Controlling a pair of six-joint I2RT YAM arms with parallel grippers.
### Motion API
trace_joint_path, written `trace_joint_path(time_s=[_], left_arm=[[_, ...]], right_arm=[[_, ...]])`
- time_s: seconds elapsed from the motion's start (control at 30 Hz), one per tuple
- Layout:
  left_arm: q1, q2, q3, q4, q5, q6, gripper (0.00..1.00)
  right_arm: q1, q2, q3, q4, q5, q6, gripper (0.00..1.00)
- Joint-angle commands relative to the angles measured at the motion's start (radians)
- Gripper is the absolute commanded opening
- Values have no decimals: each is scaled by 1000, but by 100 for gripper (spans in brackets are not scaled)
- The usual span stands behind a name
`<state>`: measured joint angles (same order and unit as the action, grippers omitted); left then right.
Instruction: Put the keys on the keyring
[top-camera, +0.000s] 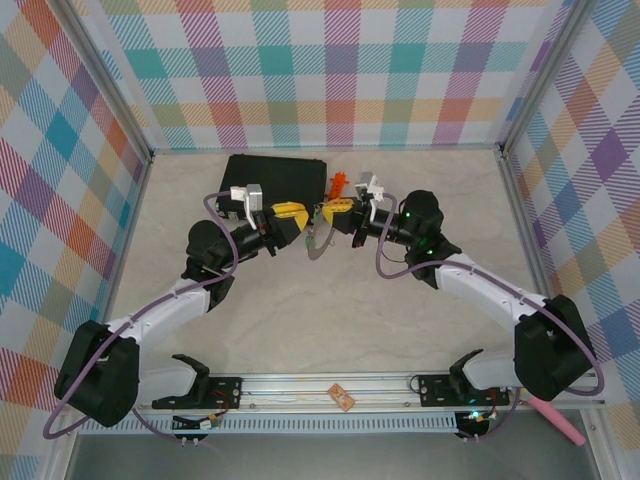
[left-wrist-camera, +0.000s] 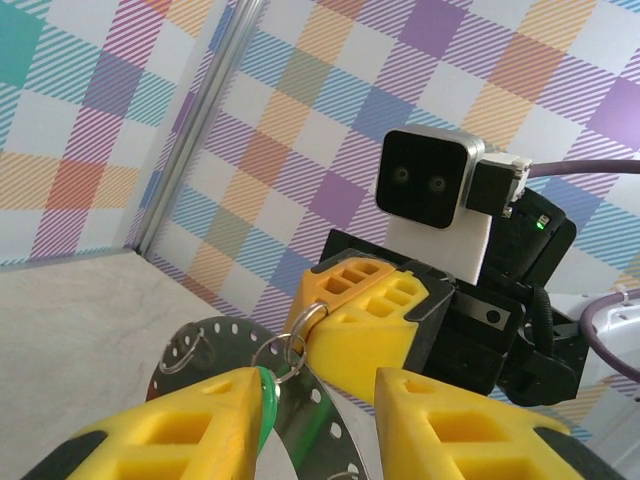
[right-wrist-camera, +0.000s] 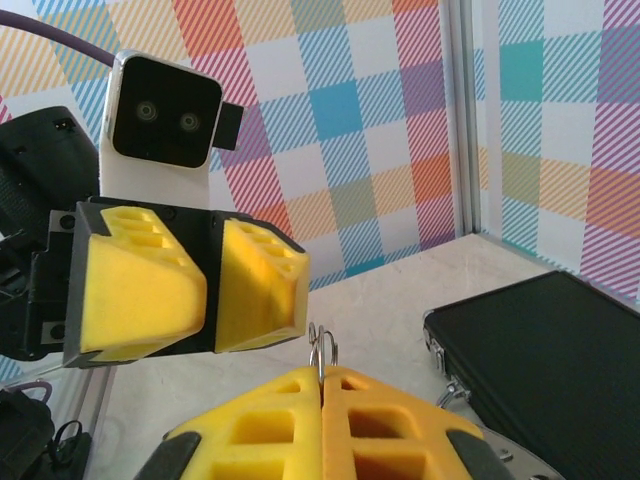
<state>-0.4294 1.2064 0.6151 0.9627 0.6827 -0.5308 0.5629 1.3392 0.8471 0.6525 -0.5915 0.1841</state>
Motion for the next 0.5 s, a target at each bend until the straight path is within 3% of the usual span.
trace_joint_path(time_s=[0.0,0.47], left_arm=[[12,-32,2,-4,3,28,35],[12,-61,-4,-26,-49,57,35]], right_arm=[[-4,17,27,154,5,31,0],[-4,55,-2,328,55,49,0]])
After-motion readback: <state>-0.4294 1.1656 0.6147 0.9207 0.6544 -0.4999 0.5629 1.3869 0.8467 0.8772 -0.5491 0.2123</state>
